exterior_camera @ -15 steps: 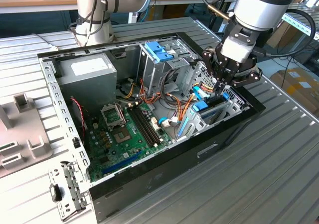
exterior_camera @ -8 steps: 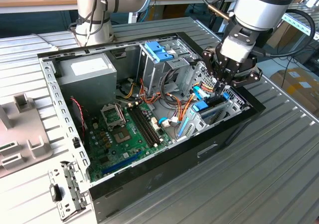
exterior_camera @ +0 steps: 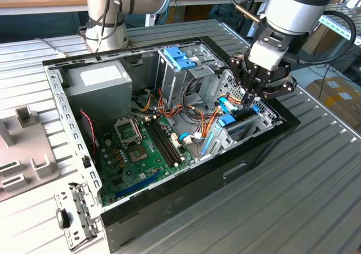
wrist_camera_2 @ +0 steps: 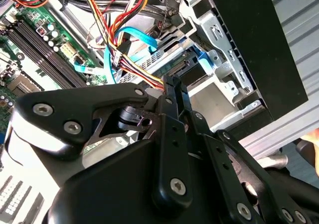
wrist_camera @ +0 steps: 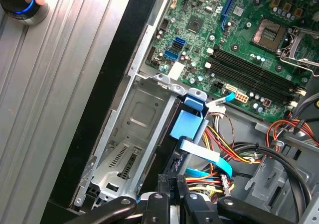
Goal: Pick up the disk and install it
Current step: 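Insert the first disk wire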
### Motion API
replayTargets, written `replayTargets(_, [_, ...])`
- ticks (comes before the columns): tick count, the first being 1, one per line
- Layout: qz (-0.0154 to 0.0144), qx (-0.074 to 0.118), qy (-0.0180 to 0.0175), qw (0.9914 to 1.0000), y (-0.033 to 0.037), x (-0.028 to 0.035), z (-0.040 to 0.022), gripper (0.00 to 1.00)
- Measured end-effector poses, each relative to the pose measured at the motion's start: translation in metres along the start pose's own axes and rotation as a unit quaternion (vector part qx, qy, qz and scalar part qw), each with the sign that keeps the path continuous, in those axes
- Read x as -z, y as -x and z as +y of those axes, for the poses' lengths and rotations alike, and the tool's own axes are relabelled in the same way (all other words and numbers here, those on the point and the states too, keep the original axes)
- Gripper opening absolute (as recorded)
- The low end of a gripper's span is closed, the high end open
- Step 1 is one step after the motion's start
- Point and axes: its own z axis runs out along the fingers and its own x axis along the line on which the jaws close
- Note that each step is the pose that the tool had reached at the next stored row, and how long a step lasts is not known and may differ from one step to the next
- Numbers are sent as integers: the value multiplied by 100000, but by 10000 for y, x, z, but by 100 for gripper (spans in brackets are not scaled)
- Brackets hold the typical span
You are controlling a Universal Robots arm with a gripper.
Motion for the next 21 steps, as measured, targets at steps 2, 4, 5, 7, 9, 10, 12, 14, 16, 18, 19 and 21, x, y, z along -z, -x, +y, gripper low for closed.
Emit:
replayTargets(2, [26, -391, 21, 99999, 0, -1, 0, 17])
replayTargets(4, [60, -827, 46, 99997, 0, -1, 0, 17])
replayTargets(5, [79, -1103, 62, 99994, 0, -1, 0, 17])
replayTargets(7, [125, -1743, 99, 99985, 0, -3, 0, 17])
replayTargets(9, [201, -2709, 156, 99963, 0, -5, 0, 17])
replayTargets(10, [241, -3153, 184, 99950, 0, -7, 1, 17])
replayTargets(12, [340, -4498, 262, 99898, 0, -15, -1, 17])
replayTargets(14, [408, -5415, 313, 99852, 0, -24, -1, 17])
replayTargets(16, [449, -6323, 357, 99798, 0, -35, -1, 17])
replayTargets(18, [512, -7253, 409, 99734, 0, -45, -3, 17])
replayTargets(19, [542, -7664, 432, 99703, -1, -50, -4, 17])
replayTargets(21, [608, -8563, 480, 99630, -2, -63, -9, 17])
